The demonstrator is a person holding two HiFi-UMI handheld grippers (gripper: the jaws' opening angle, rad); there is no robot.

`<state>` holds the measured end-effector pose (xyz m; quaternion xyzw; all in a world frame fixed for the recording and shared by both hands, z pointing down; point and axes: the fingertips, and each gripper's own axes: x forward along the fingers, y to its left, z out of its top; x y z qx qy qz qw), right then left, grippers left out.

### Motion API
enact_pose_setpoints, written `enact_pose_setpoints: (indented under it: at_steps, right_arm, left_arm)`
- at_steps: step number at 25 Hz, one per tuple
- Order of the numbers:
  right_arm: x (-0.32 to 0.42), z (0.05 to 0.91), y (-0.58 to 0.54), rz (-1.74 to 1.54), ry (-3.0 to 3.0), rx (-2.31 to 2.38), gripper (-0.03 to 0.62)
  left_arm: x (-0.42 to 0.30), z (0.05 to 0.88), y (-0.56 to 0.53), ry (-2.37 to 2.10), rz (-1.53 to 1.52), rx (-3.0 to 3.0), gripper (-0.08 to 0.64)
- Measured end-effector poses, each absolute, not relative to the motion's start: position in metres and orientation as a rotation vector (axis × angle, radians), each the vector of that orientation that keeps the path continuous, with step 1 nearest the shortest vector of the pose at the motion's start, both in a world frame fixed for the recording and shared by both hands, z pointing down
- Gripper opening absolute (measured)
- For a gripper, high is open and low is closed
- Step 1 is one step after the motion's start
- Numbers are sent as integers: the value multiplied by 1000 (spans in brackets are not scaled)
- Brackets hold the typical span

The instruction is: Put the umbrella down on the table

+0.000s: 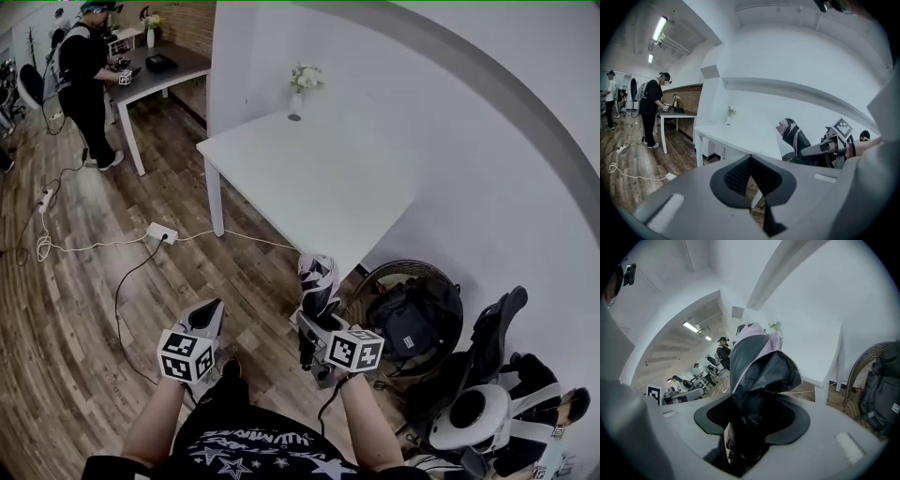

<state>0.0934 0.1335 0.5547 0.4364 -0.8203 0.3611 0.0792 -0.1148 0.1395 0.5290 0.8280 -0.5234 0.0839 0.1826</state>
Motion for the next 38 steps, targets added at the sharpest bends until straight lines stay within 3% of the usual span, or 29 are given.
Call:
enact_pose_setpoints:
  at_steps: [17,38]
  right_arm:
    - [47,550,4,1015,-2337,1405,236]
    - [94,581,-154,987,-2276,1407,236]
  left_arm:
    - [-158,516,-12,-1313,207,2434,2]
    - [-136,537,-156,-1315,272,2411,2]
